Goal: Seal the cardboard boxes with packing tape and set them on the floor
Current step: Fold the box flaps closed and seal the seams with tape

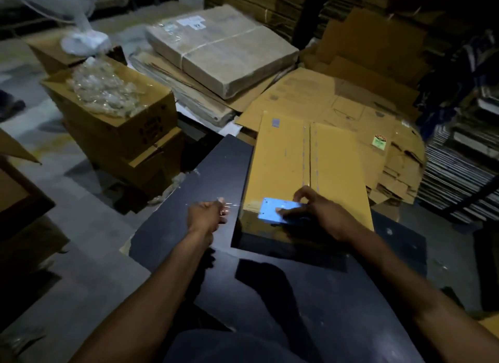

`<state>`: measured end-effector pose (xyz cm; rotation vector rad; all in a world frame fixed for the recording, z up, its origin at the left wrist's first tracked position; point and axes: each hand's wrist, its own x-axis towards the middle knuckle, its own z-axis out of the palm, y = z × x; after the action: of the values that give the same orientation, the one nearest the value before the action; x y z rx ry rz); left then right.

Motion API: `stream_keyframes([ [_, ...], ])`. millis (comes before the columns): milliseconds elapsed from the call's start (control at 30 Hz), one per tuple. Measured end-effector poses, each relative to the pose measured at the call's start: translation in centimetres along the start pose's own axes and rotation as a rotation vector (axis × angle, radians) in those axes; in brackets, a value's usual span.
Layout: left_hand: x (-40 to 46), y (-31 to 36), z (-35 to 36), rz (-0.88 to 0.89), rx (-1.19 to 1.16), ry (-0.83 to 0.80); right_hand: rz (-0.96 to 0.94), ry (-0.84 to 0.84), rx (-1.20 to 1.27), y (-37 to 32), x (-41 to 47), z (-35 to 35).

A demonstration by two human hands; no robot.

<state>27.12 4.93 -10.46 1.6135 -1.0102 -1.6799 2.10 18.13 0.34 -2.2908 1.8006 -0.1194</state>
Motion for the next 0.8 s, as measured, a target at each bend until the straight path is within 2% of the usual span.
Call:
stream_keyframes([
  [33, 0.5, -0.3, -0.6, -0.004, 0.033, 0.001, -0.01, -0.08, -0.009, 0.6, -0.2, -0.7],
  [100, 0.8, -0.6, -0.4, -0.008, 0.048, -0.018, 0.128, -0.215, 0.046, 1.0, -0.7, -1.9],
  [167, 0.7, -0.9, 0.6, -0.029, 0.015, -0.011, 0.18, -0.286, -0.078, 1.3, -0.2, -1.9],
  [267, 0.8, -1.2, 1.8, -0.019, -0.002, 0.03, 0.197, -0.288, -0.133, 1.4, 0.6, -1.7],
  [500, 1.4, -2.1, 2.1, 0.113, 0.172, 0.172, 0.246, -0.314, -0.083, 0.7, 1.8, -0.7],
  [600, 1.6, -3.0, 2.2, 0.118, 0.165, 0.193, 0.263, -0.352, -0.121, 0.8, 2.2, -0.8],
  [800, 1.9, -3.7, 2.5, 0.099, 0.149, 0.164, 0.382, -0.311, 0.039, 0.7, 3.1, -0.2],
])
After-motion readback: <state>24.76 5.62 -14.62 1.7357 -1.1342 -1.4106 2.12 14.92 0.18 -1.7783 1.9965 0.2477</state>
